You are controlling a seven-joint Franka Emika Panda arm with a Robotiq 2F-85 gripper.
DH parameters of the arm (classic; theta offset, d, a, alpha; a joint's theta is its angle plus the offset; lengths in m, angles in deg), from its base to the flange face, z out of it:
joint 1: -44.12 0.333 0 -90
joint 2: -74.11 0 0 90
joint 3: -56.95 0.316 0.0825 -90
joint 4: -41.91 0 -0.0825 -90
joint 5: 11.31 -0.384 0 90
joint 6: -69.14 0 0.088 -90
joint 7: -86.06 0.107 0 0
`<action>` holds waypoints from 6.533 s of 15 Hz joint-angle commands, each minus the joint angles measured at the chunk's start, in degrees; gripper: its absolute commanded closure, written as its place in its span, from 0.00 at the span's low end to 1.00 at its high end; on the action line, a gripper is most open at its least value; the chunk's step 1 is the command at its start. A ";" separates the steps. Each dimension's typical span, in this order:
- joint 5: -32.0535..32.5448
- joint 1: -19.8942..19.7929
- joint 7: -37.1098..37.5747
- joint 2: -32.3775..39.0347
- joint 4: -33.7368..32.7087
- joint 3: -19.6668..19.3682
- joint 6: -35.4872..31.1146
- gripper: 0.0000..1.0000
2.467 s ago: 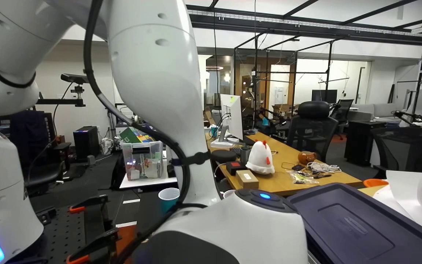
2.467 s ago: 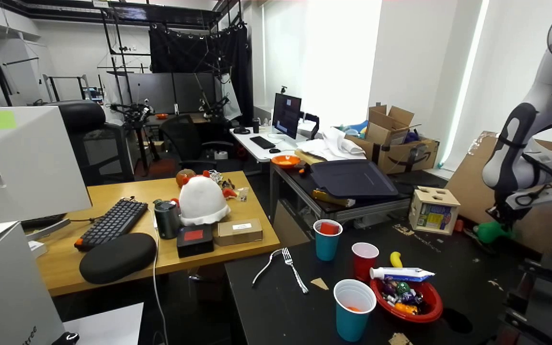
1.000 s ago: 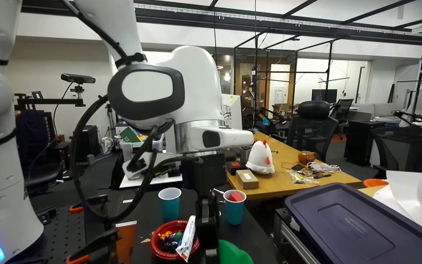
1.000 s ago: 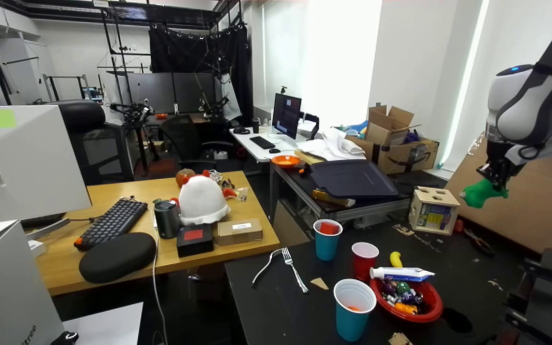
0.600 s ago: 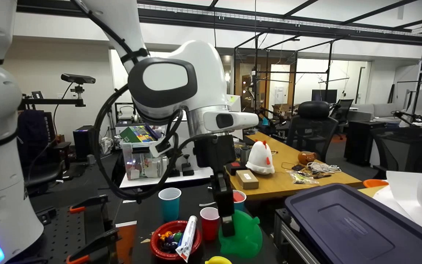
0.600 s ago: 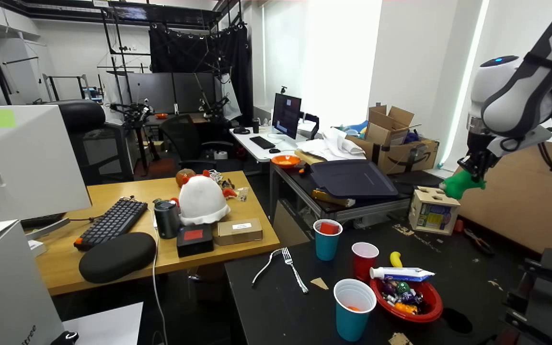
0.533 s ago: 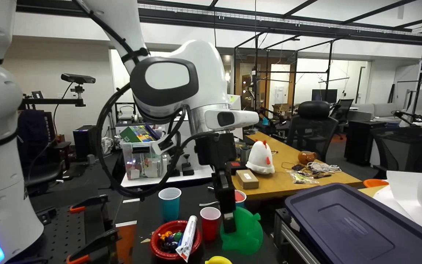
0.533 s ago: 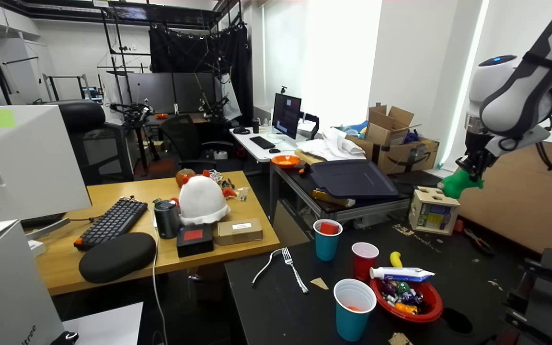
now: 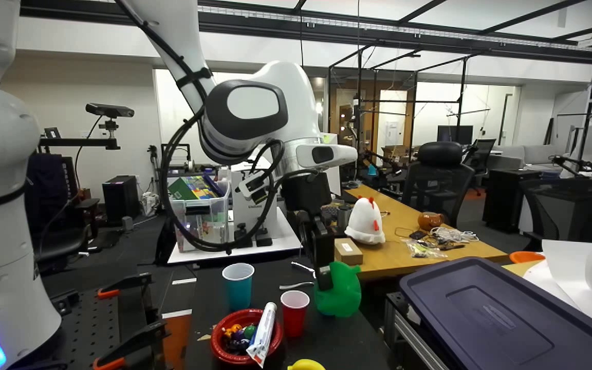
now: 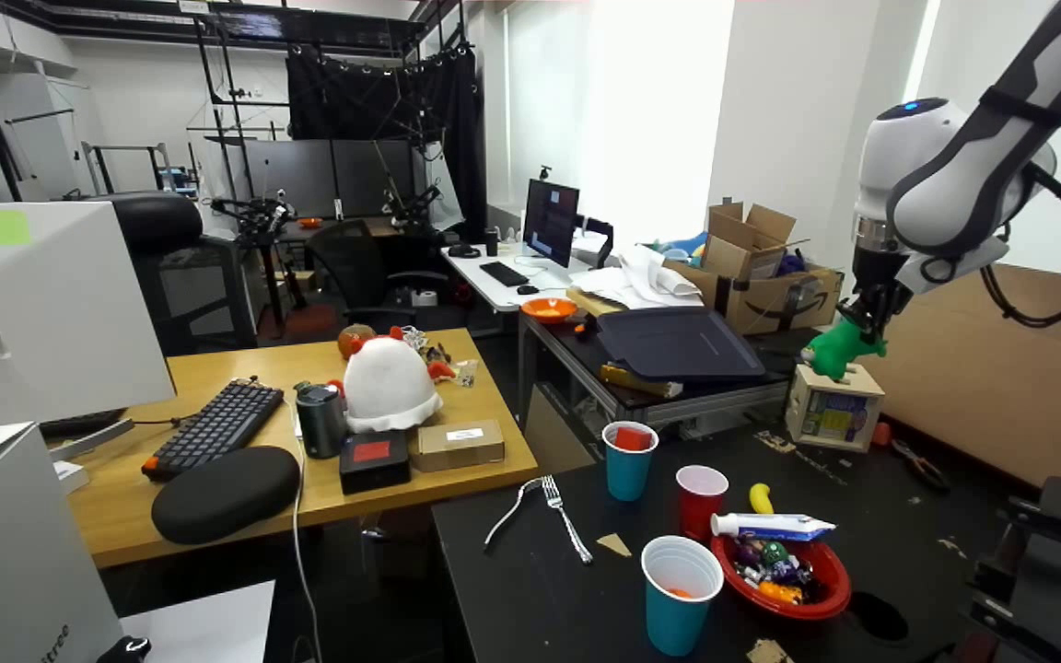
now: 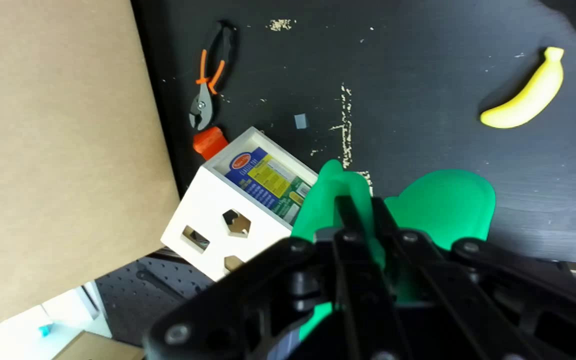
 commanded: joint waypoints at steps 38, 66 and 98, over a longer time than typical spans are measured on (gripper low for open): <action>-24.38 -34.09 -14.91 7.00 -11.60 69.16 19.07 0.98; -22.28 -30.87 -12.31 16.39 -23.48 70.14 32.01 0.98; -18.72 -30.14 -12.29 18.54 -25.71 68.86 34.66 0.98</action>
